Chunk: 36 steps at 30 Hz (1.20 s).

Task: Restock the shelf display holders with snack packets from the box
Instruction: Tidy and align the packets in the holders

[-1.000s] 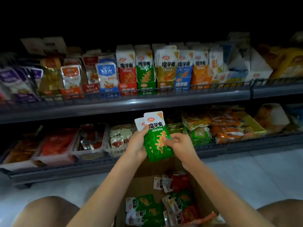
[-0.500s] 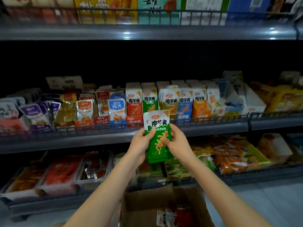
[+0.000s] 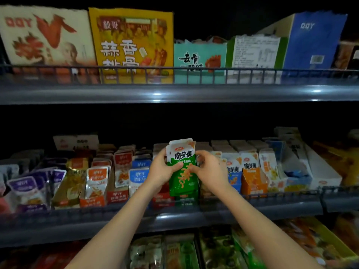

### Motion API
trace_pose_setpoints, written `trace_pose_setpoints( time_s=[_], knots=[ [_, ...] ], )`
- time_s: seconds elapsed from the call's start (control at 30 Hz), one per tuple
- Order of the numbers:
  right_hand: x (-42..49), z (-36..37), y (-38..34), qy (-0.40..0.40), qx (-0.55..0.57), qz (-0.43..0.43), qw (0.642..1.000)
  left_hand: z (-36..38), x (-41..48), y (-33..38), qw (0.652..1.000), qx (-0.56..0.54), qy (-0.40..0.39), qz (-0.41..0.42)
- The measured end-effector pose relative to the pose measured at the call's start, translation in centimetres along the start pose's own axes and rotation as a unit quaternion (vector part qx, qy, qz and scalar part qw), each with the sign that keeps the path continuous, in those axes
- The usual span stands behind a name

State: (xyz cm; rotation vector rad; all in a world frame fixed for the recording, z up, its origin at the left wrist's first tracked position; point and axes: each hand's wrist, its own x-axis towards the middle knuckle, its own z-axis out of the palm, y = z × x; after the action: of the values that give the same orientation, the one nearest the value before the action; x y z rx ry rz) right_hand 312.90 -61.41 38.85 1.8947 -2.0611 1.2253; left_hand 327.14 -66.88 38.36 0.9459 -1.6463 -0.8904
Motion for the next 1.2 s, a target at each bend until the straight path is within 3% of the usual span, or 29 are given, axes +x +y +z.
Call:
trace_pose_setpoints(
  time_s=[0.17,0.33,0.43,0.73,0.97,1.2],
  knots=[
    [3.9,-0.4,1.6,0.091,-0.058,-0.076,0.991,0.5,2.5,-0.8,0.999,-0.032,0.001,0.006],
    [6.2,0.0,2.6,-0.050,0.034,0.001,0.998,1.5,3.4,-1.4,0.999,-0.001,-0.029,0.016],
    [7.4,0.5,3.0,-0.099,0.040,0.002,0.994,1.5,3.9,-1.9,1.000,-0.012,-0.027,0.002],
    [8.7,0.4,2.5,-0.154,0.039,-0.002,0.987,0.9,4.9,-2.5,0.992,-0.072,-0.069,-0.078],
    [9.0,1.0,1.9,-0.156,-0.011,0.003,0.988,2.4,5.4,-3.3,0.981,-0.131,-0.055,-0.134],
    [9.2,1.1,2.5,-0.204,-0.047,0.020,0.978,3.2,5.2,-3.9,0.984,-0.131,-0.025,-0.120]
  ],
)
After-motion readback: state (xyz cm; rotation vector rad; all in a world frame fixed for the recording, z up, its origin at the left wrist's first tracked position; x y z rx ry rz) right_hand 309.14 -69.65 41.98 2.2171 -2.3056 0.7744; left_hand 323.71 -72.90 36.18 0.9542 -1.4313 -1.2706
